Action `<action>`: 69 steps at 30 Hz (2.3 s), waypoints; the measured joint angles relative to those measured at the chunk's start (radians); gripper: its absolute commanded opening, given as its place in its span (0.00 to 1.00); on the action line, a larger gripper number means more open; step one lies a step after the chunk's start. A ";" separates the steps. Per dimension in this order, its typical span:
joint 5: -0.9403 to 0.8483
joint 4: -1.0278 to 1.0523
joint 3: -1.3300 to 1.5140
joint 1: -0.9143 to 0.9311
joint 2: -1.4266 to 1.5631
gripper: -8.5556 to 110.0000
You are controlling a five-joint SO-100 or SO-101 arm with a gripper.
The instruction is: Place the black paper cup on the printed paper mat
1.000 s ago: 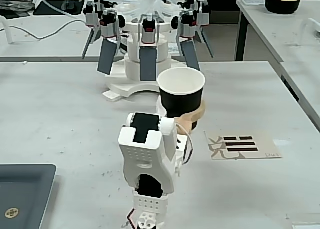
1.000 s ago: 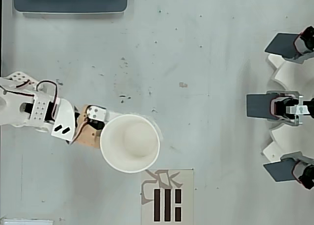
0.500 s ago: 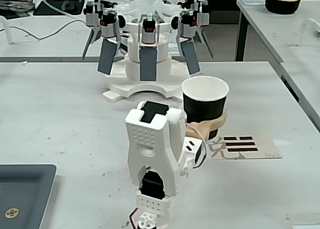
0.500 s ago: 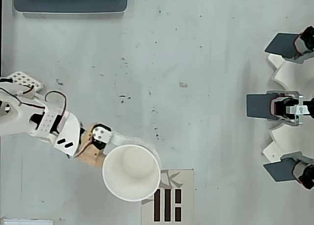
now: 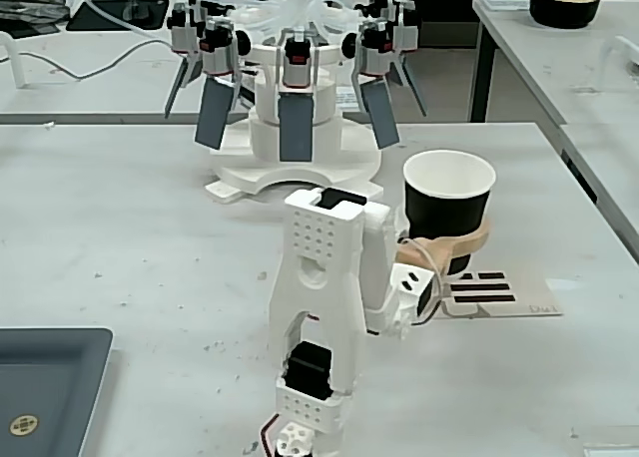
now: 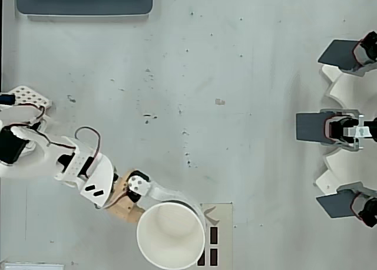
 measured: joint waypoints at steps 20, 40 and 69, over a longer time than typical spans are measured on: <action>0.006 -0.017 -0.503 0.063 -0.465 0.13; 0.009 -0.023 -0.729 0.071 -0.724 0.13; 0.018 -0.029 -0.727 0.141 -0.726 0.41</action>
